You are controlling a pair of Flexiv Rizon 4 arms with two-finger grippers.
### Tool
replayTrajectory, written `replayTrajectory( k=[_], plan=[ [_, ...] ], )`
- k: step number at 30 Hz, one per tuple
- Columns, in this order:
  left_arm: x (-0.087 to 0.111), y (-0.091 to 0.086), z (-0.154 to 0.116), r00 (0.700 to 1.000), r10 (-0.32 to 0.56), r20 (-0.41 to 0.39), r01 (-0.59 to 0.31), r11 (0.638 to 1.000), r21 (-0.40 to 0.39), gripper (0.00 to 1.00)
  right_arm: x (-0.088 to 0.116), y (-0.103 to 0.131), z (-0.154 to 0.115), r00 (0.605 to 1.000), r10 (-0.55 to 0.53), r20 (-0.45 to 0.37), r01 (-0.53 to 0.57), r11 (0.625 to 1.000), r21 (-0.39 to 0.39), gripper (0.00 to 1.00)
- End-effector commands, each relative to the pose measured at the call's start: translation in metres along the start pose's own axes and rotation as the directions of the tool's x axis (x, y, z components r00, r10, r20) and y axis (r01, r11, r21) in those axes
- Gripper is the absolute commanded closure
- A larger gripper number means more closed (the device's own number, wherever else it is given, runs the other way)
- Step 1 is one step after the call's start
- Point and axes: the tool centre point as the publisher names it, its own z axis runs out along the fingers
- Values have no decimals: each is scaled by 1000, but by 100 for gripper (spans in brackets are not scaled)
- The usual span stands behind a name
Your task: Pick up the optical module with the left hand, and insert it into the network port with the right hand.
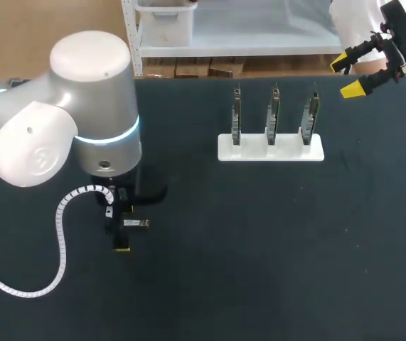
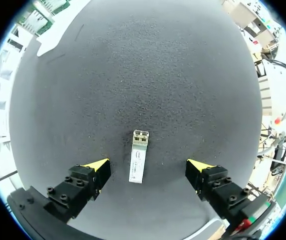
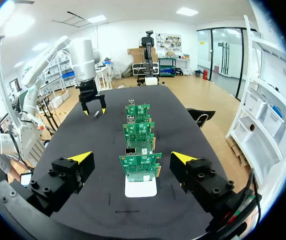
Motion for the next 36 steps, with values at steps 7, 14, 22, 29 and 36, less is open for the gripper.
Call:
replayTrajectory(
  k=[7, 14, 22, 29, 36],
  plan=[
    [-1, -1, 3, 1000, 0, -10, 0, 1000, 7, 100, 0, 2, 0, 1000, -1, 0, 1, 1000, 5, 0],
    [3, 0, 2, 1000, -5, -14, 5, 1000, 0, 100, 0, 2, 0, 1000, -1, 0, 1, 1000, 5, 0],
    [4, 3, -6, 998, -54, 33, 53, 998, 14, 100, 0, 2, 0, 1000, -1, 0, 1, 1000, 5, 0],
    [-2, 16, -50, 960, -111, 258, 107, 994, 32, 100, 0, 2, 0, 1000, -1, 0, 1, 1000, 5, 0],
    [-10, 32, -97, 858, -139, 494, 128, 990, 55, 100, 0, 2, 0, 1000, -1, 0, 1, 1000, 5, 0]
  ],
)
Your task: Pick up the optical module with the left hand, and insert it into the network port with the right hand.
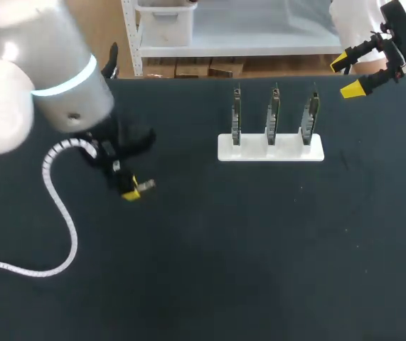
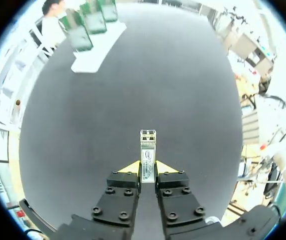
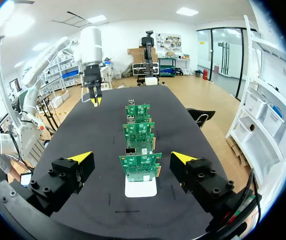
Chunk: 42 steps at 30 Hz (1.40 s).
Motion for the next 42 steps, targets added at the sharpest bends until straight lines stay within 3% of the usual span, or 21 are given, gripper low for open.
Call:
replayTrajectory(
  k=[1, 6, 24, 26, 32, 39, 42],
  plan=[
    [3, 2, -28, 973, -6, 232, 3, 1000, 15, 100, 0, 2, 0, 1000, -1, 0, 1, 1000, 5, 0],
    [-2, 8, -46, 960, -11, 278, 12, 1000, -2, 100, 0, 2, 0, 1000, -1, 0, 1, 1000, 5, 0],
    [-2, 8, -46, 960, -11, 278, 12, 1000, -2, 100, 0, 2, 0, 1000, -1, 0, 1, 1000, 5, 0],
    [-2, 3, -43, 952, -34, 305, 31, 999, 15, 100, 0, 2, 0, 1000, -1, 0, 1, 1000, 5, 0],
    [-40, 12, -57, 904, 26, 427, -21, 1000, -18, 100, 0, 2, 0, 1000, -1, 0, 1, 1000, 5, 0],
    [-98, 30, -82, 814, 165, 557, -142, 986, -86, 100, 0, 2, 0, 1000, -1, 0, 1, 1000, 5, 0],
    [-123, 36, -87, 771, 182, 610, -171, 982, -77, 100, 0, 2, 0, 1000, -1, 0, 1, 1000, 5, 0]
  ],
)
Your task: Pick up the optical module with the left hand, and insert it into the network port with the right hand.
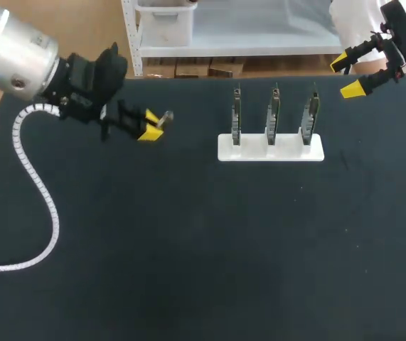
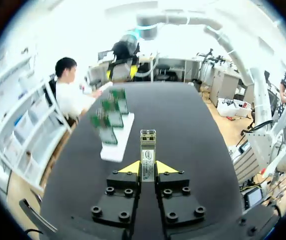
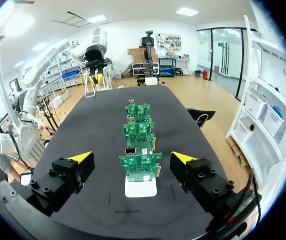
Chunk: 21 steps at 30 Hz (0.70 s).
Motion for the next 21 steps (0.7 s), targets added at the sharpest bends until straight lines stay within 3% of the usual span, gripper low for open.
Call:
replayTrajectory(
  k=[1, 7, 10, 21],
  plan=[
    [-24, 20, 20, 995, 25, 92, -29, 999, 40, 100, 0, 2, 0, 1000, -1, 0, 1, 1000, 5, 0],
    [-69, 36, 40, 980, 81, 181, -92, 994, 56, 100, 0, 2, 0, 1000, -1, 0, 1, 1000, 5, 0],
    [-83, 38, 41, 976, 104, 191, -110, 994, 24, 100, 0, 2, 0, 1000, -1, 0, 1, 1000, 5, 0],
    [-83, 38, 41, 976, 104, 191, -110, 994, 24, 100, 0, 2, 0, 1000, -1, 0, 1, 1000, 5, 0]
  ],
)
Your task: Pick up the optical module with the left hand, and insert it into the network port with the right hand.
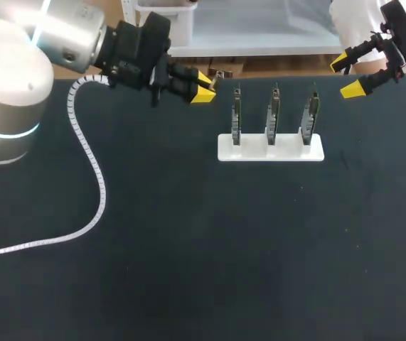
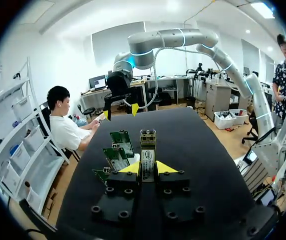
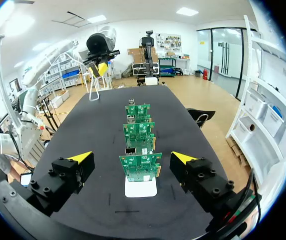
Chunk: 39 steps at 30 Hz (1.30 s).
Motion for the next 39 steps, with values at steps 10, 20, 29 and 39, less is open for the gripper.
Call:
replayTrajectory(
  k=[10, 20, 29, 39],
  plan=[
    [-8, 1, 12, 999, 10, 43, -10, 1000, 1, 100, 0, 2, 0, 1000, -1, 0, 1, 1000, 5, 0],
    [-50, 42, 48, 983, 126, 135, -129, 991, 15, 100, 0, 2, 0, 1000, -1, 0, 1, 1000, 5, 0],
    [-84, 73, 88, 972, 177, 152, -191, 978, 84, 100, 0, 2, 0, 1000, -1, 0, 1, 1000, 5, 0],
    [-85, 83, 107, 974, 52, 219, -75, 992, 98, 100, 0, 2, 0, 1000, -1, 0, 1, 1000, 5, 0]
  ],
)
